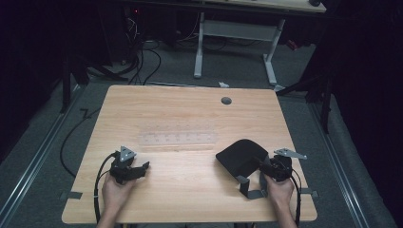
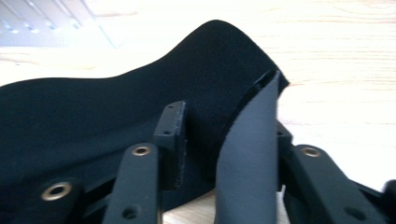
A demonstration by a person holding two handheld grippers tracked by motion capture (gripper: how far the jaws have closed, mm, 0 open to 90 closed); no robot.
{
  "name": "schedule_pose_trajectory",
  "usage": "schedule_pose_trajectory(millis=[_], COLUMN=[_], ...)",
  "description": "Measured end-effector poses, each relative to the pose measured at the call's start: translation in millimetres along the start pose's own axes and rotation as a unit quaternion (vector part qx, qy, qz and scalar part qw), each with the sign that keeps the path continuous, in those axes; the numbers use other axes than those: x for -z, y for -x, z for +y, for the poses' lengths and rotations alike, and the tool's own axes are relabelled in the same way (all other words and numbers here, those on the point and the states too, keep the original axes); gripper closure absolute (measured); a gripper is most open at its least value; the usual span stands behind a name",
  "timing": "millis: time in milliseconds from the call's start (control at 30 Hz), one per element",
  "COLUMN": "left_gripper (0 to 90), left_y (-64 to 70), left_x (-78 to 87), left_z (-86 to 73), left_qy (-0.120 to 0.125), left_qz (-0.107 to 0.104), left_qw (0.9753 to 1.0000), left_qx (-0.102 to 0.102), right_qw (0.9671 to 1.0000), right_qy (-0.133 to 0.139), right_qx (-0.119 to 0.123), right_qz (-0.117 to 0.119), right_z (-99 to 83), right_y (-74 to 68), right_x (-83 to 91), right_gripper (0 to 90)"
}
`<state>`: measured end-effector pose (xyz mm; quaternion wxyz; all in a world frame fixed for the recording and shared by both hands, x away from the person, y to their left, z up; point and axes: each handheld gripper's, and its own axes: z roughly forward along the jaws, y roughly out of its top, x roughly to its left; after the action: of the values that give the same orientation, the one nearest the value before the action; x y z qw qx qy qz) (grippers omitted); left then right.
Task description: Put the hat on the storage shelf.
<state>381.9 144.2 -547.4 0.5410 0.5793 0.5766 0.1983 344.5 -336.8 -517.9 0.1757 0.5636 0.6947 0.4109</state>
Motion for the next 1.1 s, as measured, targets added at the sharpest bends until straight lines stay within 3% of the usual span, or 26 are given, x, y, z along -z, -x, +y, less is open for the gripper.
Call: schedule_pose_trajectory(millis=[333, 533, 1100], left_gripper=[30.7, 30.7, 30.7], left_y=[0.1, 0.1, 0.1], left_x=[-0.1, -0.1, -0.1], left_z=[0.0, 0.0, 0.0], left_qy=[0.0, 0.0, 0.0], left_qz=[0.0, 0.0, 0.0], left_qw=[1.0, 1.0, 1.0], left_qx=[0.001, 0.001, 0.0], right_qw=[0.9988, 0.9974, 0.9966], right_qy=[0.012, 0.016, 0.02], right_qx=[0.005, 0.012, 0.016], right_qz=[0.048, 0.069, 0.078], right_z=[-3.2, -4.2, -3.8], right_y=[-2.7, -5.4, -13.0], right_x=[7.0, 12.5, 23.4], right_gripper=[79.9, 85.1, 86.5])
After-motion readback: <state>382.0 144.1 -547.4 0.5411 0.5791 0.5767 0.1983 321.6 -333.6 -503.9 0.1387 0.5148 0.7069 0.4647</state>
